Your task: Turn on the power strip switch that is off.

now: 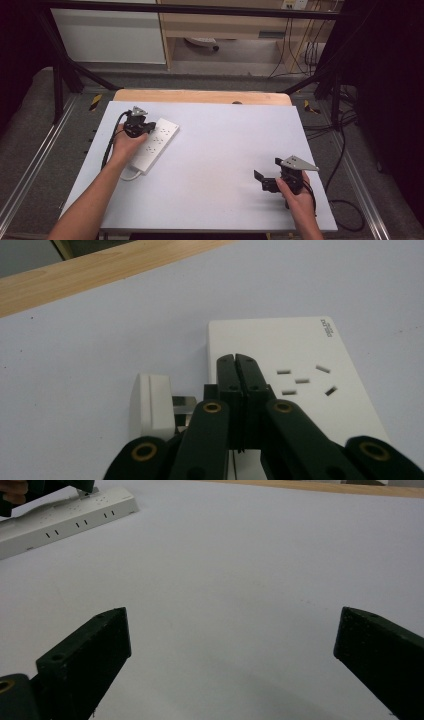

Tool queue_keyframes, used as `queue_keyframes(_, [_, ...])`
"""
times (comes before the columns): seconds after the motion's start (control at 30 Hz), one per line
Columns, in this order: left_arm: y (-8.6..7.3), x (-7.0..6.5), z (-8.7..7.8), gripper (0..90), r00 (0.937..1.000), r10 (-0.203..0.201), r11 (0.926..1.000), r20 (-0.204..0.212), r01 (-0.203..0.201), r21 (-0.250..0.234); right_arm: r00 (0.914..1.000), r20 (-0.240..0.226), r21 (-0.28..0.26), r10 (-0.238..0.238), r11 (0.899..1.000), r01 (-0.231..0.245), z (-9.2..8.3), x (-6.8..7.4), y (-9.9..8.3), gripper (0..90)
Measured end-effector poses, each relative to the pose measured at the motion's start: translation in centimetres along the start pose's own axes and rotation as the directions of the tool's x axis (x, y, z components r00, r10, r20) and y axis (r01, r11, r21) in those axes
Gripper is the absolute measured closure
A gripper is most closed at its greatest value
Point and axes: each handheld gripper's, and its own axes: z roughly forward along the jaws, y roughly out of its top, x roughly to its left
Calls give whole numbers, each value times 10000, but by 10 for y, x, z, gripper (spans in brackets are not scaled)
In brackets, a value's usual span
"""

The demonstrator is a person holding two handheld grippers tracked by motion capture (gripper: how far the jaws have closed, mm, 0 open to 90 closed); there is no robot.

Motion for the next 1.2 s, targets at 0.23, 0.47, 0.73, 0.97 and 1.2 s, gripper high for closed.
queue_keyframes(0.23, [0,-1,1,900,10000,32,10000,55,-33,75,10000,-3,18,7,10000,-7,0,0,0,22])
queue_keyframes(0.47, [0,-1,1,900,9999,74,9999,71,-75,120,10000,-2,15,-4,10000,4,0,0,0,22])
queue_keyframes(0.73, [1,-2,2,900,10000,-15,9999,91,14,146,10000,6,11,-8,10000,8,0,0,0,22])
queue_keyframes(0.97, [2,-1,2,900,9999,-127,9996,112,124,240,10000,9,7,8,10000,-8,-1,0,0,22])
queue_keyframes(1.2, [3,0,2,900,9998,-105,9995,146,101,292,10000,0,15,5,10000,-5,-1,0,0,22])
